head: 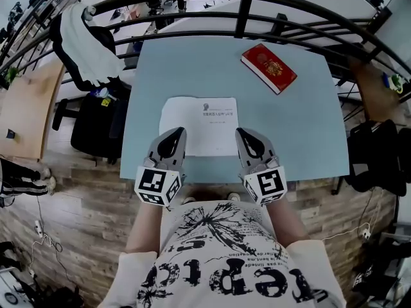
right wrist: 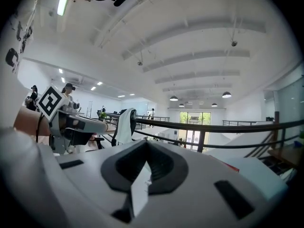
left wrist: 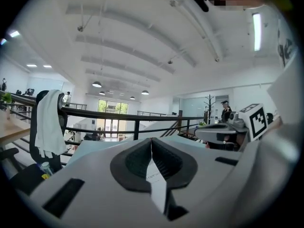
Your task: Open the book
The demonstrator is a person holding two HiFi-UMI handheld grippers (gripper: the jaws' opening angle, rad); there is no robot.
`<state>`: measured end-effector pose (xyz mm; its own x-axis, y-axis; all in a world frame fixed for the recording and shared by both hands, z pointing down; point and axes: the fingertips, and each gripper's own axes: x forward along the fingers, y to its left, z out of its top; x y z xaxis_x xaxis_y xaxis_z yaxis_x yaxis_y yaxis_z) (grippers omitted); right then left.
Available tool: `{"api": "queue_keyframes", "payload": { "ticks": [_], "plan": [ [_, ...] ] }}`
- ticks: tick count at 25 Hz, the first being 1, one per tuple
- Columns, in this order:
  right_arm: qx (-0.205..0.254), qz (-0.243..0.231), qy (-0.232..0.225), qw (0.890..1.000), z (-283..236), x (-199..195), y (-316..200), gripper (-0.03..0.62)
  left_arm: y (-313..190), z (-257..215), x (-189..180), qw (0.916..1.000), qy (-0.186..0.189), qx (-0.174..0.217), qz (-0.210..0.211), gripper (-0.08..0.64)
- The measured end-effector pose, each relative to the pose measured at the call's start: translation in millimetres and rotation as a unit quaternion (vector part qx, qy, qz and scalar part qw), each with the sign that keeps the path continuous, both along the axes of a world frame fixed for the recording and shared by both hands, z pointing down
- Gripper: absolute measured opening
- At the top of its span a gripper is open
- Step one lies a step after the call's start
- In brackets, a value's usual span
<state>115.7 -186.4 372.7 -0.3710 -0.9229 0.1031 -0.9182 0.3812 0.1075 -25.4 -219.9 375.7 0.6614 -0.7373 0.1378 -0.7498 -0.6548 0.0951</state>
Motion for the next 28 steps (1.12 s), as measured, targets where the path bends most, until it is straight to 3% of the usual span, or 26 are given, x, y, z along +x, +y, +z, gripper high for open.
{"api": "queue_keyframes", "payload": {
  "ticks": [8, 16, 28],
  "plan": [
    [0.011, 0.005, 0.007, 1.0, -6.6, 11.7, 0.8, 0.009, 8.8, -18.6, 12.2, 0.9991, 0.027, 0.033, 0.007, 0.02],
    [0.014, 0.008, 0.006, 1.0, -8.1, 13.1, 4.0, 0.009, 12.5, -18.6, 17.6, 0.9985, -0.005, 0.054, 0.003, 0.021],
    [0.017, 0.01, 0.005, 1.0, -10.5, 8.4, 7.3, 0.009, 15.0, -20.4, 18.1, 0.9981, -0.004, 0.06, 0.01, 0.02]
  ]
}}
